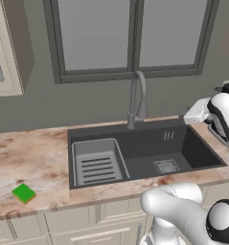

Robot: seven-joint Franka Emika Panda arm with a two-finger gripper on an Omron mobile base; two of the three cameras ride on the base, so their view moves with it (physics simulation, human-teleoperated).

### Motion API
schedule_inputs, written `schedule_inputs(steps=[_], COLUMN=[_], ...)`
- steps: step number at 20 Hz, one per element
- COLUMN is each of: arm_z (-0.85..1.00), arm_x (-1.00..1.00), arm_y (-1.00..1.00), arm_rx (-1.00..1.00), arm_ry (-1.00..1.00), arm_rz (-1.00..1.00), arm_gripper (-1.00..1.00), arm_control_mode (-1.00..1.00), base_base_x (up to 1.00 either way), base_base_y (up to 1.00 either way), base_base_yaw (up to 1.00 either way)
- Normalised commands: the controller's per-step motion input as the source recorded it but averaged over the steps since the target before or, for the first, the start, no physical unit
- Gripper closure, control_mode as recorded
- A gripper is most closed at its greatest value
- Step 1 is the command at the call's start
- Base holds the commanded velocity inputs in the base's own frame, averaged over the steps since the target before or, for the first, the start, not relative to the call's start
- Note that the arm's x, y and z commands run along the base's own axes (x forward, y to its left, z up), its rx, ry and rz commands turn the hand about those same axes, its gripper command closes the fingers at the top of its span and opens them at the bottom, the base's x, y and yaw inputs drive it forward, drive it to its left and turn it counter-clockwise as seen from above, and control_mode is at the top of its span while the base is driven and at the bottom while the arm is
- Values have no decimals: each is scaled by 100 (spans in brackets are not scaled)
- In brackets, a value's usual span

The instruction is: Soak the sponge with water for a few seconds and then drop it inside the sink.

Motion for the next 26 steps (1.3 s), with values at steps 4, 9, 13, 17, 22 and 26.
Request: schedule_inputs(steps=[4,9,13,17,22,26], arm_z=[-36,-21,-6,-1,-1,-3], arm_x=[28,35,39,37,28,14], arm_y=[0,5,2,0,0,0], arm_rx=[5,4,3,3,4,3], arm_ry=[0,-2,-1,0,-1,0], arm_rz=[0,0,0,0,1,2], arm_gripper=[-100,-100,-100,-100,-100,-100], arm_control_mode=[-100,-100,-100,-100,-100,-100], base_base_x=[0,0,0,0,0,0], base_base_y=[0,0,0,0,0,0], base_base_yaw=[0,0,0,0,0,0])
